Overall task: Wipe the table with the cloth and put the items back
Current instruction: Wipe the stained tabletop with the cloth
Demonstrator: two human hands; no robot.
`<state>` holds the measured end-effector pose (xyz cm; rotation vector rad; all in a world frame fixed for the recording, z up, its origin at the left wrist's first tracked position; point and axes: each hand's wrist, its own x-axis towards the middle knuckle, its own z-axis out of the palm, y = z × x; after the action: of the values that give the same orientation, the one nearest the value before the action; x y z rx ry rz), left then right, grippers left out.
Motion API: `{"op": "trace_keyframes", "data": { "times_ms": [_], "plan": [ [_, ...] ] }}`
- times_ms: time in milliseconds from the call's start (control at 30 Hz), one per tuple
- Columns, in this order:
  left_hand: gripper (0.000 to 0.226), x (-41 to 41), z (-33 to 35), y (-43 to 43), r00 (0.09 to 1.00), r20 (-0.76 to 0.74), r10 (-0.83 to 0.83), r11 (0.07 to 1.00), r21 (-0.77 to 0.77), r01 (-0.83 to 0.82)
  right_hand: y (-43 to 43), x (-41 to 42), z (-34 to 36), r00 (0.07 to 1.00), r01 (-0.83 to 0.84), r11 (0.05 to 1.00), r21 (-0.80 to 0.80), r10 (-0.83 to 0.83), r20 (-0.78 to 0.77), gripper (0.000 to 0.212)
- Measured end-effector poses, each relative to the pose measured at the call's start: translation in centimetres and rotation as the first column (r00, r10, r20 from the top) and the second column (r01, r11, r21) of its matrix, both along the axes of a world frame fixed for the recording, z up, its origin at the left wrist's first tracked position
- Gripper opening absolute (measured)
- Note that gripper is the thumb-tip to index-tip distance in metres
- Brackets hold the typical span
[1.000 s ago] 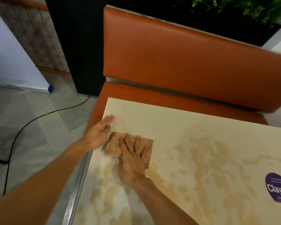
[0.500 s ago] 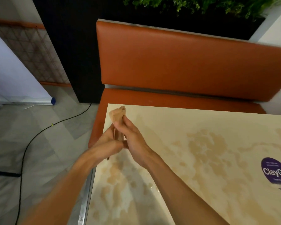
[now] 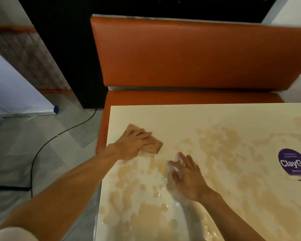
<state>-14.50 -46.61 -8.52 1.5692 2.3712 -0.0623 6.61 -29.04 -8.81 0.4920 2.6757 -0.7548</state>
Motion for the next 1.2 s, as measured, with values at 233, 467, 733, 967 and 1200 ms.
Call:
{"op": "trace_keyframes", "data": {
  "times_ms": [233,467,733,967,1200],
  "plan": [
    [0.087,1.1,-1.8,-3.1,0.998,0.058,0.011,1.0,0.023,-0.012,-0.3,0.1,-0.8,0.998,0.05,0.999,0.01,-0.049,-0.04,0.041],
    [0.085,3.2,-1.1,-8.0,0.991,0.099,0.089,0.996,0.0,-0.09,-0.4,0.5,-1.1,0.999,0.037,0.999,0.024,-0.036,-0.039,0.041],
    [0.084,7.5,-0.5,-13.0,0.965,0.116,0.236,0.968,0.058,-0.244,-0.5,0.5,-1.4,0.998,0.046,0.998,0.036,-0.045,-0.036,0.042],
    [0.089,13.8,-1.0,-15.7,0.887,0.214,0.41,0.899,0.069,-0.432,-0.5,0.5,-1.8,0.999,0.038,0.998,0.057,-0.036,-0.036,0.043],
    [0.092,19.3,-1.4,-17.6,0.813,0.313,0.49,0.835,0.098,-0.541,-0.6,0.7,-1.0,1.0,0.01,0.998,0.069,-0.01,-0.003,0.047]
  ]
}}
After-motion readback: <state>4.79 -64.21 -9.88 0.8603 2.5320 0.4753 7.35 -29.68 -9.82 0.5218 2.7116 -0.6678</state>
